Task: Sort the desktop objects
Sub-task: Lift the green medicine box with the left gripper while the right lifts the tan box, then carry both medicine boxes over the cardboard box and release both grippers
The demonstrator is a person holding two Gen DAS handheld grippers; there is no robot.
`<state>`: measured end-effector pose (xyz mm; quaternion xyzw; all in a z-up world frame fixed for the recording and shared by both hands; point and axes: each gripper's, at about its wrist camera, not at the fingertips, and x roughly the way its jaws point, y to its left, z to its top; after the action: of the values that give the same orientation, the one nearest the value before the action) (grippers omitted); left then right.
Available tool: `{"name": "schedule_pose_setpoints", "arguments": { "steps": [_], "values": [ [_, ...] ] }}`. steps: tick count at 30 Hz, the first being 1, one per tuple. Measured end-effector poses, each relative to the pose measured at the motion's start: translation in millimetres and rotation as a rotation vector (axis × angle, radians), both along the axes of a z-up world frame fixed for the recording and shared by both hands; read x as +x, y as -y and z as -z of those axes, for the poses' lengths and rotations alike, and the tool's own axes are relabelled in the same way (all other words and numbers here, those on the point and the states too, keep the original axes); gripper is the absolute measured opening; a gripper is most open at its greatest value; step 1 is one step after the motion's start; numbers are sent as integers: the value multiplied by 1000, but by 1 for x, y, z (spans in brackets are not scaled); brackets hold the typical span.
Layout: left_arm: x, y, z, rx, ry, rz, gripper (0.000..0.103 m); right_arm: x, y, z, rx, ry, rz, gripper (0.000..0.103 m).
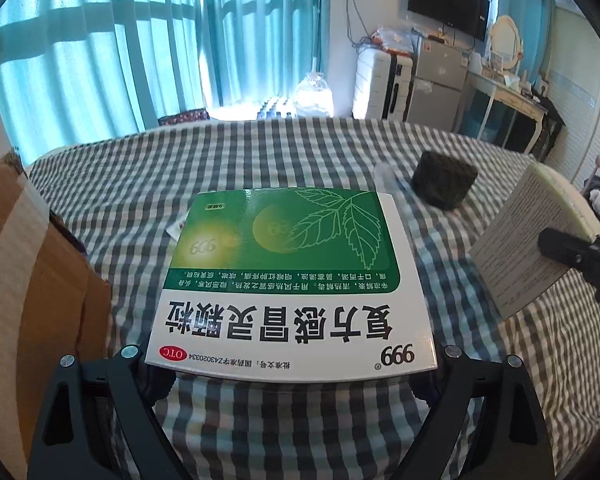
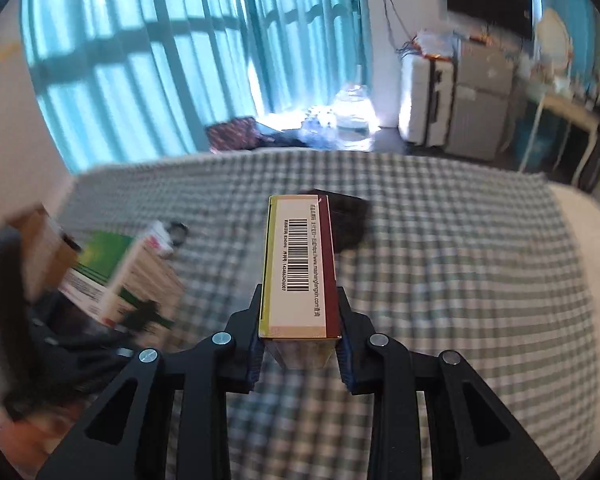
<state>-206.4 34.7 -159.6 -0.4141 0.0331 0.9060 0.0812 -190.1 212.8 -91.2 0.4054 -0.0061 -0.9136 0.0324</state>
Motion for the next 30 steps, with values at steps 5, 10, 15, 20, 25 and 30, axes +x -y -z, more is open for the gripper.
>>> {"name": "schedule_pose_setpoints", "arguments": {
  "steps": [5, 10, 15, 20, 25, 30],
  "values": [
    [6, -3, 21, -13, 32, -8, 93, -10, -15, 31, -114, 24, 50, 30],
    [5, -5, 5, 5, 33, 7, 92, -11, -25, 36, -181, 25, 87, 29],
    [16, 4, -34, 31, -32, 14, 92, 8, -22, -3, -171, -32, 101, 29],
    [47, 22, -79, 83, -92, 19, 92, 49, -7, -17, -181, -36, 97, 29],
    [77, 60, -135, 131, -193, -14, 92, 90, 24, -66, -182, -127, 44, 29],
    [88, 121, -180, 131, -238, -135, 92, 111, 72, -104, -239, -184, -49, 29]
  ]
}}
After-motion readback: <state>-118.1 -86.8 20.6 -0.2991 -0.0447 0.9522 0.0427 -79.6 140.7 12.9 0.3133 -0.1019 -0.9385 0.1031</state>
